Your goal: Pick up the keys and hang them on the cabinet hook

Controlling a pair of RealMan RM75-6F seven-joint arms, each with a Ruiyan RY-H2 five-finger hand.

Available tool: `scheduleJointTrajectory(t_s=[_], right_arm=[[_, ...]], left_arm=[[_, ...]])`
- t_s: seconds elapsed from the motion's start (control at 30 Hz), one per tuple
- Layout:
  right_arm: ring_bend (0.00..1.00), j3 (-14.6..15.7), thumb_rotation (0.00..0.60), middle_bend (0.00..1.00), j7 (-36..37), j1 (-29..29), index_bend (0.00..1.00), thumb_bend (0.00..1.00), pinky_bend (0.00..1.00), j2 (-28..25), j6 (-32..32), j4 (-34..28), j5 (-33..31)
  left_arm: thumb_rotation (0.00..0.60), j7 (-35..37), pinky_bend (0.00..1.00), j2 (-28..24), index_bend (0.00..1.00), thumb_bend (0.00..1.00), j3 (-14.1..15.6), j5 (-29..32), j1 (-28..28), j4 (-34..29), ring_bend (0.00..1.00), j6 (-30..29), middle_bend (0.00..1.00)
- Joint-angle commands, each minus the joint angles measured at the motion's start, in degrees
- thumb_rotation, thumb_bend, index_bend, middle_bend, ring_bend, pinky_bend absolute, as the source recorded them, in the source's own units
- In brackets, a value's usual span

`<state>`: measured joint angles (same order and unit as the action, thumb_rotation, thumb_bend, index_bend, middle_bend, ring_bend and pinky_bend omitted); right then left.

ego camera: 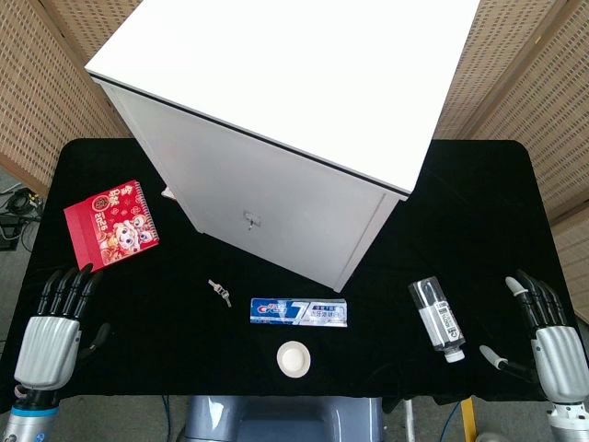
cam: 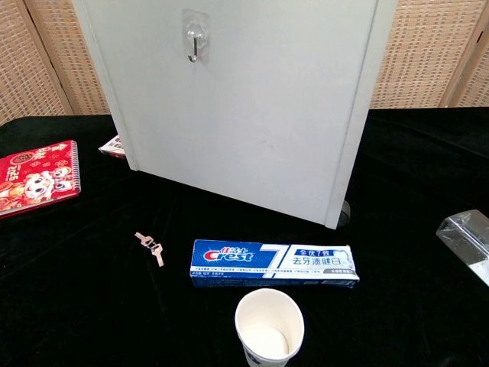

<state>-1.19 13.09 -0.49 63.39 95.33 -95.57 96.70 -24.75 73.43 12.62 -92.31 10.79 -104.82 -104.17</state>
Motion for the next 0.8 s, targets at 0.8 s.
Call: scheduleJointTrajectory(t_s=[0.8], right_arm=[[0.0, 0.1, 0.6, 0.0, 1.2, 0.0, 0.0, 0.09, 0.0, -0.6, 0.0, -0.3, -0.6]], left_arm=[[0.6, -1.5, 0.03, -1.0, 0.01, 0.34, -5.1, -1.8, -3.2, -1.6, 0.01, 7.5, 0.0]])
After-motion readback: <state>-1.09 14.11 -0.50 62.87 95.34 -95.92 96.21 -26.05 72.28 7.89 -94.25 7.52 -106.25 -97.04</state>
